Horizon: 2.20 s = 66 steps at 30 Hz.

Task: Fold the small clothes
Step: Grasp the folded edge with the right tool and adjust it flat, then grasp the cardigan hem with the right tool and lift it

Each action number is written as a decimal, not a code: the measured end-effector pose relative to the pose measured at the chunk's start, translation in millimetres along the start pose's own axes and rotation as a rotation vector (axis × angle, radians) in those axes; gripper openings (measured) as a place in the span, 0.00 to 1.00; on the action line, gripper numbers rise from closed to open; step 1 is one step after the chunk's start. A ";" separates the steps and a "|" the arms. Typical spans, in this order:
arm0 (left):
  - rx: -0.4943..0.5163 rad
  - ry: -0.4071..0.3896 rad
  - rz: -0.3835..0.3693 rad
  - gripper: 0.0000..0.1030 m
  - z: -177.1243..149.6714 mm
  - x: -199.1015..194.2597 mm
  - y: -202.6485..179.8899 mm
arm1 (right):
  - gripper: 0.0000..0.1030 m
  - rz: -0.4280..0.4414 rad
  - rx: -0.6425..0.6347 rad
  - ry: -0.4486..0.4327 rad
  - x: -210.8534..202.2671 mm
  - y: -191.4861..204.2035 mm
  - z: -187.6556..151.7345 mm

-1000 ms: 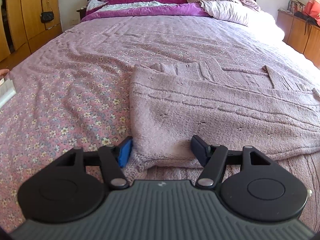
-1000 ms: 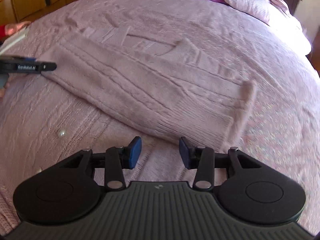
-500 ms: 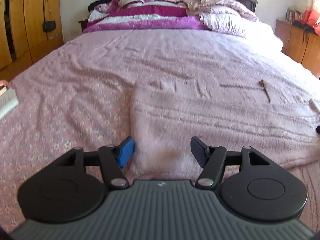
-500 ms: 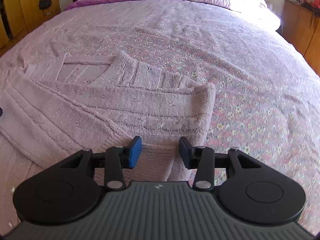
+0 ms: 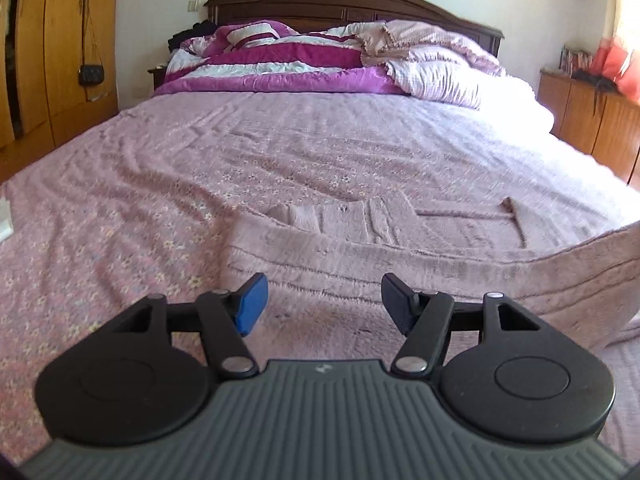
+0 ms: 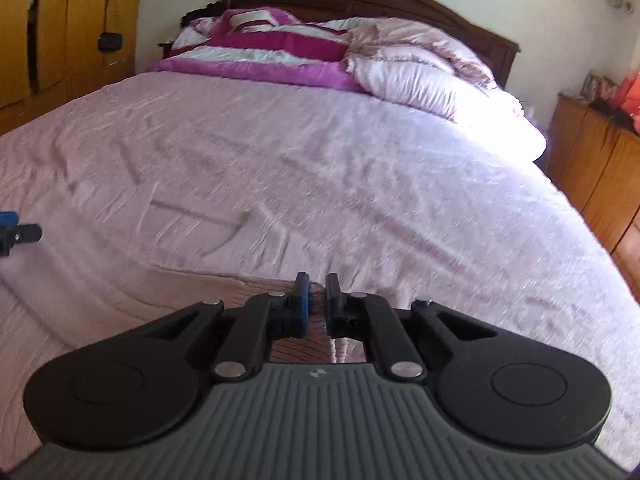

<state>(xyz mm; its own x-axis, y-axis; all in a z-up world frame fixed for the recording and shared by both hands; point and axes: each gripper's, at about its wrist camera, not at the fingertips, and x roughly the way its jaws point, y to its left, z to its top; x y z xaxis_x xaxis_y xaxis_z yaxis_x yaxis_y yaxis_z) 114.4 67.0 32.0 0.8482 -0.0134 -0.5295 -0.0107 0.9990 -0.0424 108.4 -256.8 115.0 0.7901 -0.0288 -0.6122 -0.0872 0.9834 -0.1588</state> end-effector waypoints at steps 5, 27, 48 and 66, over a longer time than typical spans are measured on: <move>0.078 0.014 0.061 0.65 -9.1 26.1 -10.8 | 0.08 -0.056 0.032 0.121 53.8 -4.9 -21.7; 0.114 0.096 0.069 0.66 -6.7 -50.6 -14.5 | 0.41 0.067 0.289 0.012 -47.3 -12.1 -78.1; 0.109 0.181 -0.035 0.66 -59.3 -132.0 -36.2 | 0.55 0.185 0.251 0.043 -124.7 62.5 -167.3; 0.123 0.234 -0.144 0.66 -94.4 -153.8 -52.2 | 0.55 0.022 0.203 0.134 -163.1 45.4 -231.7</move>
<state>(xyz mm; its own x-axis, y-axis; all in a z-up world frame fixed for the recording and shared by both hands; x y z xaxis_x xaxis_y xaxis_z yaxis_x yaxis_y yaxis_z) -65.6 13.0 35.7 0.6910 -0.1507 -0.7070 0.1774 0.9835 -0.0362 -165.1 -249.0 28.2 0.7009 -0.0167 -0.7130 0.0303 0.9995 0.0063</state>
